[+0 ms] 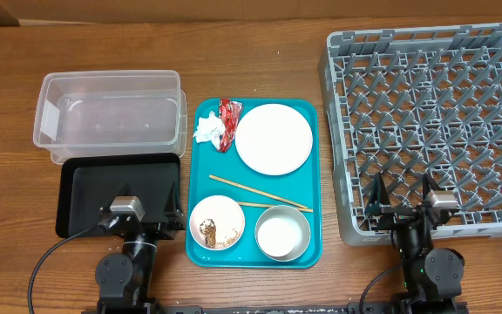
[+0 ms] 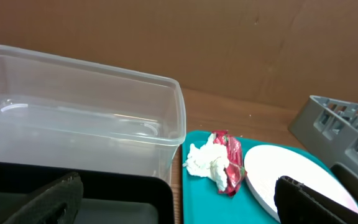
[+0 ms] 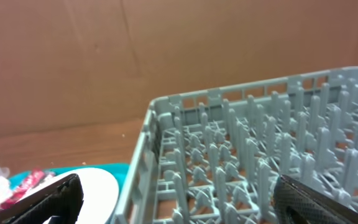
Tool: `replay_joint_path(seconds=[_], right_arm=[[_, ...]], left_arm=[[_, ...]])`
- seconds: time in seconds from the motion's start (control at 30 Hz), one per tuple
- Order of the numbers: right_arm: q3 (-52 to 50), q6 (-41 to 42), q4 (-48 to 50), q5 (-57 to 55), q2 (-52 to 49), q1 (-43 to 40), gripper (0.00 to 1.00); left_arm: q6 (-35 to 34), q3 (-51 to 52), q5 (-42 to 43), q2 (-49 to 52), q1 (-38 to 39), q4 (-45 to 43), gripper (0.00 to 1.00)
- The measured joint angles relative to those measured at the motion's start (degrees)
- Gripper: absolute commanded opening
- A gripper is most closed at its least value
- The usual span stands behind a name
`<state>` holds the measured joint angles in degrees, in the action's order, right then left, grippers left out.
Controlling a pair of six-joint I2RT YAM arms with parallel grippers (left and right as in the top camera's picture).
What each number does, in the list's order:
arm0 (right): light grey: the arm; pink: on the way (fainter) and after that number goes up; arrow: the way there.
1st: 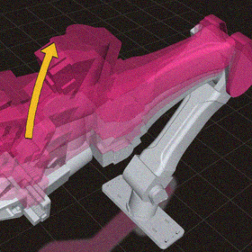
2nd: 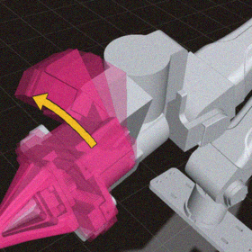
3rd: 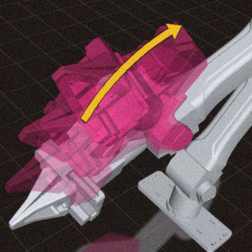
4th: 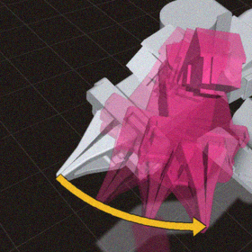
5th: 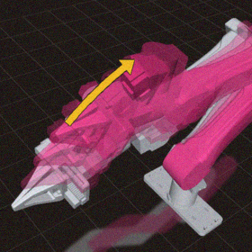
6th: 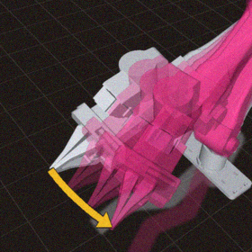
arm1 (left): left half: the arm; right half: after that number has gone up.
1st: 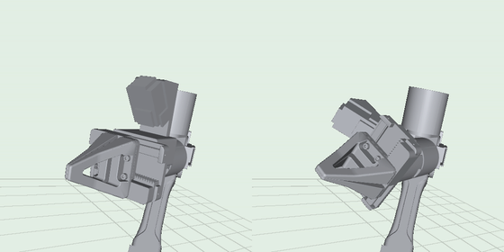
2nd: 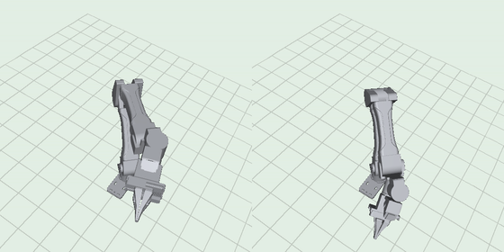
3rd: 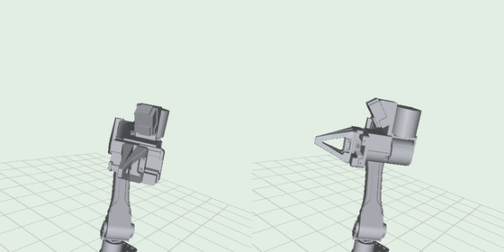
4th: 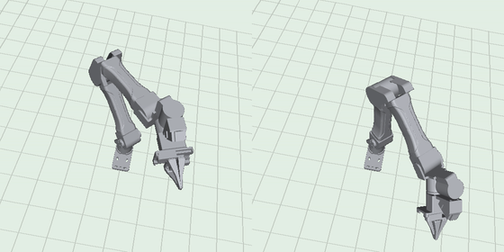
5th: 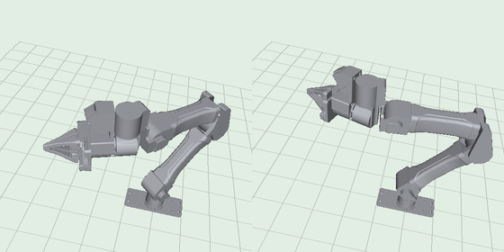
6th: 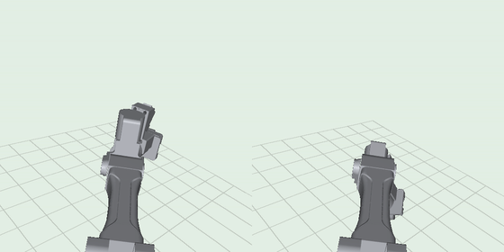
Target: Sort waste into correct bins and load items into the dishwasher
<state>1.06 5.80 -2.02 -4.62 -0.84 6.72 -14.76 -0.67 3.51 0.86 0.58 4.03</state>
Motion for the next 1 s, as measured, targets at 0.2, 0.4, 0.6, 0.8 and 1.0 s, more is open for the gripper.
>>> replay_joint_path(seconds=[0.2, 0.4, 0.6, 0.8, 1.0], right_arm=[[0.00, 0.15, 5.90, 6.88, -0.02, 0.00, 1.00], [1.20, 0.15, 8.28, 12.72, 0.00, 0.00, 1.00], [12.96, 0.17, -3.34, 14.53, -1.77, 0.00, 1.00], [30.75, -0.11, -20.09, 14.73, -13.79, 0.00, 1.00], [49.09, -3.50, -34.56, 14.69, -31.41, 0.00, 1.00]], left_arm=[[-2.56, 0.20, 3.63, 0.00, 0.00, -8.50, 1.00], [-3.37, -0.09, 11.39, -0.07, 0.00, -22.18, 1.00], [-3.21, -7.19, 14.32, 0.76, 0.00, -14.21, 1.00], [-0.87, -26.23, 15.23, 11.91, 0.00, -2.27, 1.00], [0.31, -48.98, 20.90, 32.98, 0.00, 15.69, 1.00]])
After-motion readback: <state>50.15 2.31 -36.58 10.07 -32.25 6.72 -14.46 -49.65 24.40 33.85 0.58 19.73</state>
